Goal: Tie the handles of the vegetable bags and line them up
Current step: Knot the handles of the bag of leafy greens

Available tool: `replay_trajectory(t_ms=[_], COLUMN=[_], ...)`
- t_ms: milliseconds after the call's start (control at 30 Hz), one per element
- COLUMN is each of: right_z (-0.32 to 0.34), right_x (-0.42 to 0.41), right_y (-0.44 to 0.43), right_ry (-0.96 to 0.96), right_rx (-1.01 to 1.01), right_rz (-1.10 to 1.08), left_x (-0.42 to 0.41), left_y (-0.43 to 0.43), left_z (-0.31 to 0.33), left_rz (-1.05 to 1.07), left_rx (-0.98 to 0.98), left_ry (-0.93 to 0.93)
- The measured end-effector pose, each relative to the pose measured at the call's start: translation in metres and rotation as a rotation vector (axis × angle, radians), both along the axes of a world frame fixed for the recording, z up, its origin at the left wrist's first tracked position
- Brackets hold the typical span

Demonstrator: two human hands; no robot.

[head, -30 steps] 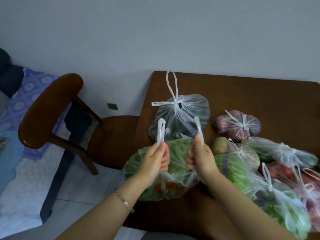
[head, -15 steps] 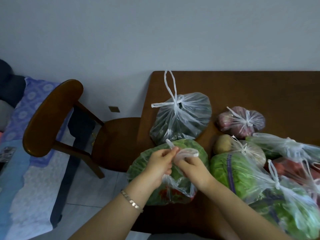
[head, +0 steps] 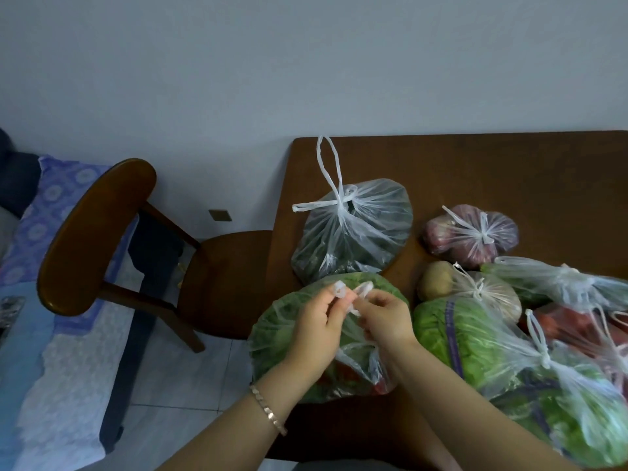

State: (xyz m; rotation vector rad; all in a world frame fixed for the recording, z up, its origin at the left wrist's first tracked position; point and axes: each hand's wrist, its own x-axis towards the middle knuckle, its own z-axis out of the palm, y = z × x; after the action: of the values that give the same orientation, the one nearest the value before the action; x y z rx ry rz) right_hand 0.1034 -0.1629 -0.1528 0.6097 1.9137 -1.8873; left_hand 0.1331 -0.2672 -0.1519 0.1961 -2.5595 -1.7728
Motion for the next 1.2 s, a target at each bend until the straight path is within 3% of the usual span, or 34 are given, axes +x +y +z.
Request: replay_trajectory(t_ms=[167,233,267,333,400,567,700,800,867,933,1000,1133,1200], right_z=[0.002,0.004,0.006,0.006,0.001,-0.007,0.0,-0.001,-0.01,-0.026,-0.036,-0.065,-0.085], right_x=[-0.002,0.002,0.003,0.004,0.004,0.006,0.006,0.012,0.013,0.016,0.017,0.006,-0.002], right_y=[0.01,0.012,0.014,0.019,0.023,0.019,0.014,0.02,0.031,0.037,0.032,0.017,0.016], right_ry=[0.399,0.403,0.341,0.229,0.228,0.42,0.495,0.337,0.228,0.217,0.365,0.862,0.968], right_rx=[0.381,0.3,0.157,-0.17,-0.331,-0.103,0.104,-0.182,-0.246,-0.047,0.243,0.73,1.017], right_rz=[0.378,0.576,0.598,0.526,0.48,0.331,0.375,0.223,0.048,-0.035,0.052,0.601,0.857], left_x=[-0.007,-0.01,-0.012,-0.014,-0.018,-0.019,-0.015,-0.011,-0.002,0.01,0.02,0.016,0.014], left_y=[-0.012,-0.013,-0.013,-0.011,-0.008,-0.001,-0.002,-0.012,-0.022,-0.032,-0.032,-0.02,-0.022], left_z=[-0.005,-0.003,-0.001,0.003,0.003,-0.001,-0.003,-0.011,-0.022,-0.038,-0.053,-0.079,-0.097], left_rz=[-0.073,-0.051,-0.031,0.024,0.086,0.181,0.307,0.488,0.556,0.574,0.54,0.281,0.046], left_rx=[-0.148,-0.126,-0.082,0.045,0.131,0.314,0.389,0.356,0.212,-0.071,-0.252,-0.533,-0.762], left_ry=[0.064,0.04,0.005,-0.072,-0.128,-0.316,-0.351,-0.365,-0.343,-0.292,-0.164,0.061,0.073])
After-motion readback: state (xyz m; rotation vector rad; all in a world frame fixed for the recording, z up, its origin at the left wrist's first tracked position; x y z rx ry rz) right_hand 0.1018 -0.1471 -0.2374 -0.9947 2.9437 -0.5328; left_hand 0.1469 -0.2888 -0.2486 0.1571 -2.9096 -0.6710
